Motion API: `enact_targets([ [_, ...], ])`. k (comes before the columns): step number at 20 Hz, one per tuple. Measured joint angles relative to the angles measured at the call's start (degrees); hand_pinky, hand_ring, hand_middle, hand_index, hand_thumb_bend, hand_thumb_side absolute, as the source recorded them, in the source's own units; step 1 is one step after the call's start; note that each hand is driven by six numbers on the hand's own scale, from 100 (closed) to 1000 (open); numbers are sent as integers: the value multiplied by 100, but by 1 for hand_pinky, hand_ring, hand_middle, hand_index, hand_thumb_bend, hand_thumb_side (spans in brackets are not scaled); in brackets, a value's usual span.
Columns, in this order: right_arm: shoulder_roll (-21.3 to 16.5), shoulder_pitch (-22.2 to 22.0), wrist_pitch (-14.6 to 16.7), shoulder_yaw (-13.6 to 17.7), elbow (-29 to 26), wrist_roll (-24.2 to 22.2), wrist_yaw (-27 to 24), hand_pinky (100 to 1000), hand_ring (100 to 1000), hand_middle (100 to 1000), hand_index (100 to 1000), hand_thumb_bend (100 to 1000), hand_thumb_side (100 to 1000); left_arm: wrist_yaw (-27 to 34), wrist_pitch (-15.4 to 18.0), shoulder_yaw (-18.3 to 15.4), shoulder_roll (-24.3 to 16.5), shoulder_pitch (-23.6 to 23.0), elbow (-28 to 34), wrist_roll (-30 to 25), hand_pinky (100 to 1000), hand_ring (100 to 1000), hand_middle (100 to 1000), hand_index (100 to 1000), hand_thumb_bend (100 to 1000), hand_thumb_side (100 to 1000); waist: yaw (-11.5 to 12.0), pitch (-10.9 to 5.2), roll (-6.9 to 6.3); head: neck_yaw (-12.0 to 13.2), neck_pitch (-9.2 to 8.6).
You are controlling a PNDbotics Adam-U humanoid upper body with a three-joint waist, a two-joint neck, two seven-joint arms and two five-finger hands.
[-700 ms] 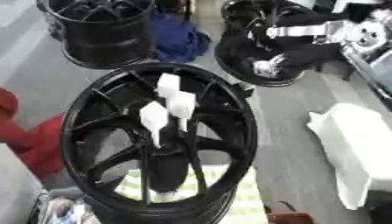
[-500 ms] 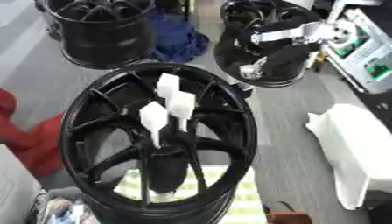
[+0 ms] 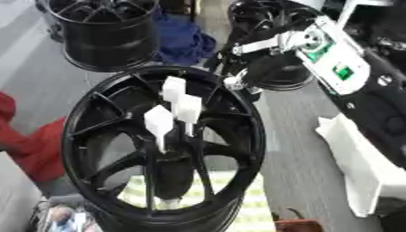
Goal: Pull the pin out of the wheel hub.
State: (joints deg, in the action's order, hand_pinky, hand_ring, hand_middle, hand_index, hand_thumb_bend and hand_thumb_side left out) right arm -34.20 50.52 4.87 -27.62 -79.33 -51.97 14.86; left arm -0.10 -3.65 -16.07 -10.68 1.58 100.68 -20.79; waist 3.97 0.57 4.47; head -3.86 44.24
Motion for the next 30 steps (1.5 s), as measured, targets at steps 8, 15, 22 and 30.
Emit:
enact_targets([
  [8, 442, 41, 275, -139, 361, -3, 645, 866, 862, 891, 999, 100, 715, -20, -2, 3, 0, -1, -2, -21, 700, 1000, 755, 882, 149, 677, -1, 0, 1, -36, 0],
  [15, 779, 124, 524, -59, 901, 0, 1207, 860, 857, 879, 989, 100, 710, -22, 1, 30, 0, -3, -2, -38, 702, 1000, 756, 883, 144, 679, 0, 0, -7, -41, 0],
  [22, 973, 200, 728, 11, 1090, 10, 1504, 838, 831, 828, 949, 100, 696, -22, -3, 31, 0, -3, -2, -47, 703, 1000, 757, 884, 143, 680, 31, -4, -7, -69, 0],
  [30, 1029, 240, 812, 15, 1127, 18, 1572, 830, 823, 822, 948, 100, 701, -22, -9, 31, 0, -3, -2, -54, 703, 1000, 758, 884, 144, 680, 40, -18, -4, -77, 0],
])
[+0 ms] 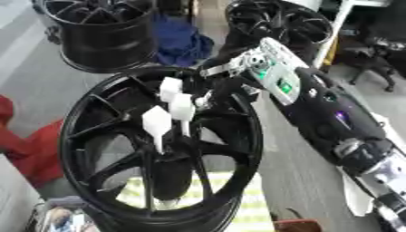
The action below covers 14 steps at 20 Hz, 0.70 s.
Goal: Pull the pin out of the wheel hub.
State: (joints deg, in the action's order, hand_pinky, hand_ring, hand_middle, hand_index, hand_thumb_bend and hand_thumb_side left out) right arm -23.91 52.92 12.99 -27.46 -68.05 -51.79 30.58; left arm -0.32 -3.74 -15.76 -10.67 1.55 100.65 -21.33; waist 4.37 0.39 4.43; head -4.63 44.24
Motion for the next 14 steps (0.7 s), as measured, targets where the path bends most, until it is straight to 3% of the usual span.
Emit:
enact_targets([
  [10, -216, -1, -165, -88, -579, -17, -502, 825, 820, 826, 965, 110, 696, 0, -1, 0, 0, 0, 0, 0, 704, 1000, 759, 885, 136, 685, -32, -1, 16, 2, 0],
  [14, -200, -7, -210, -210, -640, -27, -467, 828, 828, 861, 988, 123, 699, 0, -1, 0, 0, 0, 0, 0, 704, 1000, 760, 885, 137, 684, -38, -1, 12, -1, 0],
])
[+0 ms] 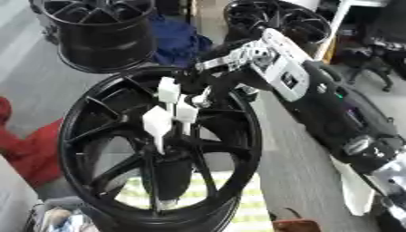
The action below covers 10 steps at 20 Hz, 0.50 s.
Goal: Pull the pin out of the wheel hub.
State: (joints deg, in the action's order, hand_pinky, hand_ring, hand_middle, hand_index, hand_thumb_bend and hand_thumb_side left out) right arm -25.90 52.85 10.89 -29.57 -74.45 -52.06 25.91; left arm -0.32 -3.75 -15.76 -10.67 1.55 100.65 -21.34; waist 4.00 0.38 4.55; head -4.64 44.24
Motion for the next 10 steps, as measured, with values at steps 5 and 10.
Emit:
enact_targets([
  [5, 140, -1, 46, 1, 60, 7, 407, 834, 841, 884, 994, 126, 689, 0, 0, 0, 0, 0, 0, -1, 704, 1000, 760, 885, 136, 685, -4, 0, -14, -7, 0],
  [10, 235, -2, 201, 26, 160, 25, 739, 826, 834, 849, 961, 133, 681, 0, -1, 0, 0, 0, 0, -3, 704, 1000, 761, 886, 133, 687, -4, 0, -15, -9, 0],
])
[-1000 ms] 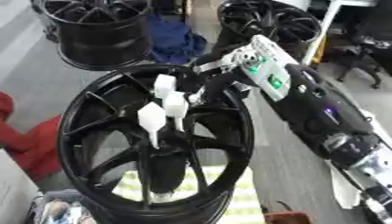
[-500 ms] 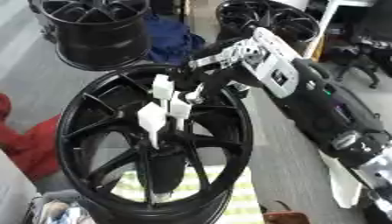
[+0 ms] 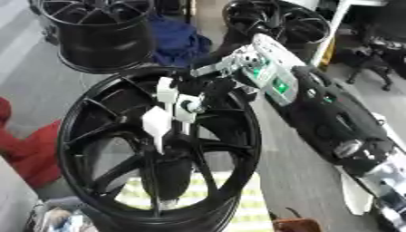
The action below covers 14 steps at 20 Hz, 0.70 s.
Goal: Pull the pin out of the wheel hub.
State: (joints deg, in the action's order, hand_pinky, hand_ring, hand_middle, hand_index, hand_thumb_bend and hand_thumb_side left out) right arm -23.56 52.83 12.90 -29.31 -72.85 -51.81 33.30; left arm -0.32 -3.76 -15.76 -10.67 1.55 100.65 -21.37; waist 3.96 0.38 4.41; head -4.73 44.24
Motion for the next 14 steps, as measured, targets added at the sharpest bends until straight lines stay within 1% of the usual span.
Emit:
enact_targets([
  [5, 11, 3, 122, -6, 8, 23, 134, 819, 828, 840, 952, 141, 676, 0, -1, 0, 0, 0, 0, -1, 705, 1000, 761, 886, 132, 688, 0, -5, 1, -1, 0],
  [9, 11, 3, 147, -36, 4, 22, 142, 815, 826, 842, 953, 155, 704, 0, -1, 0, 0, 0, 0, -2, 705, 1000, 762, 886, 130, 690, -3, -14, 1, -8, 0],
  [11, 11, 1, 144, -38, -7, 19, 143, 814, 825, 840, 951, 217, 687, 0, -2, 0, 0, 0, 0, -2, 705, 1000, 762, 886, 130, 690, -3, -16, 1, -12, 0],
  [14, 11, 1, 139, -57, -13, 17, 143, 814, 826, 840, 950, 212, 669, 0, -2, 0, 0, 0, 0, -2, 705, 1000, 763, 886, 126, 692, -5, -17, 2, -16, 0],
])
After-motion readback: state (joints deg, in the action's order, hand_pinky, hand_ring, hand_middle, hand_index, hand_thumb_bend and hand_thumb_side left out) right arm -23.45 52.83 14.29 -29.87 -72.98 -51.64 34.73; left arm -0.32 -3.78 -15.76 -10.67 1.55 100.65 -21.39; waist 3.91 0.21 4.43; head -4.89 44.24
